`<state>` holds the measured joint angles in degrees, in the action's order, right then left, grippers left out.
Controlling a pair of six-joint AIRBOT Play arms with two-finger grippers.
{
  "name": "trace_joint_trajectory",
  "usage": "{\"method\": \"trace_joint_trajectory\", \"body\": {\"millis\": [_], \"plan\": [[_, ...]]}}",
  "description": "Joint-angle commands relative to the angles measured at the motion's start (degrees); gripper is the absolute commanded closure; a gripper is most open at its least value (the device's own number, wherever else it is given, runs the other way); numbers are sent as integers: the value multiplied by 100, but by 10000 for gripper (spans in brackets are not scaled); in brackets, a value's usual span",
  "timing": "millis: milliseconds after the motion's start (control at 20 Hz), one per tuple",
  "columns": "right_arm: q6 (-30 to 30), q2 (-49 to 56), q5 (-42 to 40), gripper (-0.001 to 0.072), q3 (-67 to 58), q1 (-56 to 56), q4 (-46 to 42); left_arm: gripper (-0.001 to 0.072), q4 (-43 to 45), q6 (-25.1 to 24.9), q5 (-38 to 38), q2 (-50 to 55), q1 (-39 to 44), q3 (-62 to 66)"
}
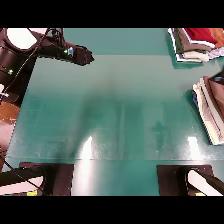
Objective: Fold the shirts.
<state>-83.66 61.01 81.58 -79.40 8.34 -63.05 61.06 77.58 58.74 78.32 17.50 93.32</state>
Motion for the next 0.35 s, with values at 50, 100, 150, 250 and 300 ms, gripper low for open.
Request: {"method": "trace_joint_trajectory", "body": {"millis": [50,100,150,250,300], "plan": [[83,2,-278,697,-13,-1174,28,678,0,2,-225,0,2,0],[81,2,-343,696,-13,-1270,28,678,0,2,-286,0,2,0],[81,2,-356,696,-13,-1325,31,678,0,2,-332,0,2,0],[81,2,-337,696,-13,-1357,35,678,0,2,-391,0,2,0],[81,2,-337,696,-13,-1357,35,678,0,2,-393,0,2,0]]}}
